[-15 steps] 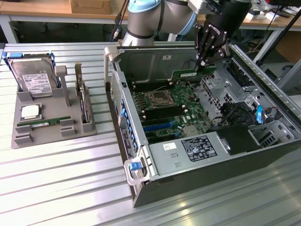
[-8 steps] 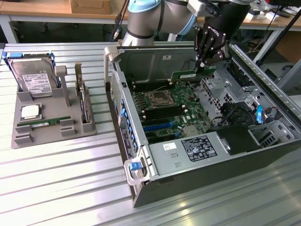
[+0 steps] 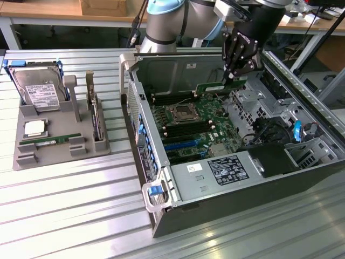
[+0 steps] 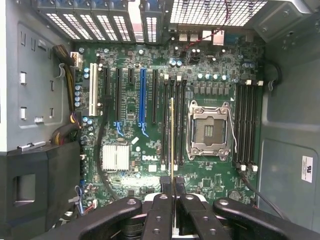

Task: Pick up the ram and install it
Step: 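Insert the ram into the slot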

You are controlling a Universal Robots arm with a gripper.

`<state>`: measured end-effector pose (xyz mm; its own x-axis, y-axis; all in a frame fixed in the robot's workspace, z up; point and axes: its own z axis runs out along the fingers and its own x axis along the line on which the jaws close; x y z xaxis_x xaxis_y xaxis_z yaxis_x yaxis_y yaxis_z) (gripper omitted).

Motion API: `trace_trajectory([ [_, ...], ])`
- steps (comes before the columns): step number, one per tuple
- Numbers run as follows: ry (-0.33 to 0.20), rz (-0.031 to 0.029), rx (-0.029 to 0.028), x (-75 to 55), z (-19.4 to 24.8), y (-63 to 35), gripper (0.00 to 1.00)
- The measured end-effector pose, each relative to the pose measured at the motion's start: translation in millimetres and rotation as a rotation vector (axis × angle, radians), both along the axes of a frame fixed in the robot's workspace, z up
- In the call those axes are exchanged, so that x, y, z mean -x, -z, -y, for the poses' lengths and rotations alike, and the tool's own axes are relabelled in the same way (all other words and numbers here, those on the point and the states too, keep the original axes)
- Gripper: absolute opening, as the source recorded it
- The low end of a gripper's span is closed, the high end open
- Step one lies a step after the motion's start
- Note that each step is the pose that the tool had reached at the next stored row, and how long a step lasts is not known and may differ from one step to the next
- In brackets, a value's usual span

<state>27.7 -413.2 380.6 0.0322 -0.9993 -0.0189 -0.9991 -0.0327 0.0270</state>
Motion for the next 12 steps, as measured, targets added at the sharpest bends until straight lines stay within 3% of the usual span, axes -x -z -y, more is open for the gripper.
trace_trajectory([
  [12,0.0,0.0,0.0,0.0,0.0,7.1,0.12],
])
